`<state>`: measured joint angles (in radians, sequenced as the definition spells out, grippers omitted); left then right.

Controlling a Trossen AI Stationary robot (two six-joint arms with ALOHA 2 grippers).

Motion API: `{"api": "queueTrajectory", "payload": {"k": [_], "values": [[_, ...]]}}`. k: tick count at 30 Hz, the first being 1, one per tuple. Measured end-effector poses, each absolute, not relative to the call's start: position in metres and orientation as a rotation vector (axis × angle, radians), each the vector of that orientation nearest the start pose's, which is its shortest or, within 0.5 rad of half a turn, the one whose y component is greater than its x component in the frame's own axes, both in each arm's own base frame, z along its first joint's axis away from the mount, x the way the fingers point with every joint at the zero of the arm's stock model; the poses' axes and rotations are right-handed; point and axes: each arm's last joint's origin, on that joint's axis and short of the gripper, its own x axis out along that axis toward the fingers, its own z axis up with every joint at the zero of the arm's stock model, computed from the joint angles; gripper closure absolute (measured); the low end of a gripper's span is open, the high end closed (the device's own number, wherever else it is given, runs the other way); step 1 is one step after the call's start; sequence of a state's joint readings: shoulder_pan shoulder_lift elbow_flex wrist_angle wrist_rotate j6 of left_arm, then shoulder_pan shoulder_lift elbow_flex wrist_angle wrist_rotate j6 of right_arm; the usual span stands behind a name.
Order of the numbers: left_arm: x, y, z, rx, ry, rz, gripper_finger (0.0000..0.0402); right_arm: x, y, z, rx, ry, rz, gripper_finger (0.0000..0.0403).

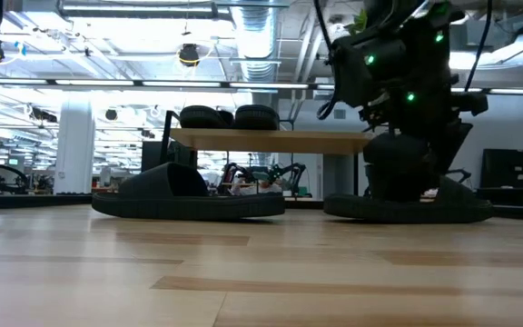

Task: Pick and place slides into the shelf
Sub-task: Put the right black slide on the shelf

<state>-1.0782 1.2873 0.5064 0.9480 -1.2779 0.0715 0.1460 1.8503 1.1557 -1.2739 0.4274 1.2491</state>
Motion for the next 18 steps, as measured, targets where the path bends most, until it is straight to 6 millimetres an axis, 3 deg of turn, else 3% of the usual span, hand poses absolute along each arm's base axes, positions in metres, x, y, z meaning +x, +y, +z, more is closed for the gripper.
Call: {"api": "queueTrajectory", "payload": {"k": [6,9,13,18], "values": [[0.137,-0.196,0.240,-0.086,-0.058,0.198,0.0210,0.288,0.022,0.140,0.275,1.456,-1.261,0.0195],[0.137,-0.197,0.240,-0.089,-0.059,0.187,0.0210,0.290,0.021,0.130,0.231,1.499,-1.263,0.0248],[0.137,-0.197,0.240,-0.090,-0.059,0.184,0.0210,0.290,0.023,0.123,0.178,1.544,-1.239,0.0376],[0.137,-0.197,0.240,-0.091,-0.059,0.184,0.0210,0.285,0.029,0.123,0.148,1.610,-1.235,0.0393]]}}
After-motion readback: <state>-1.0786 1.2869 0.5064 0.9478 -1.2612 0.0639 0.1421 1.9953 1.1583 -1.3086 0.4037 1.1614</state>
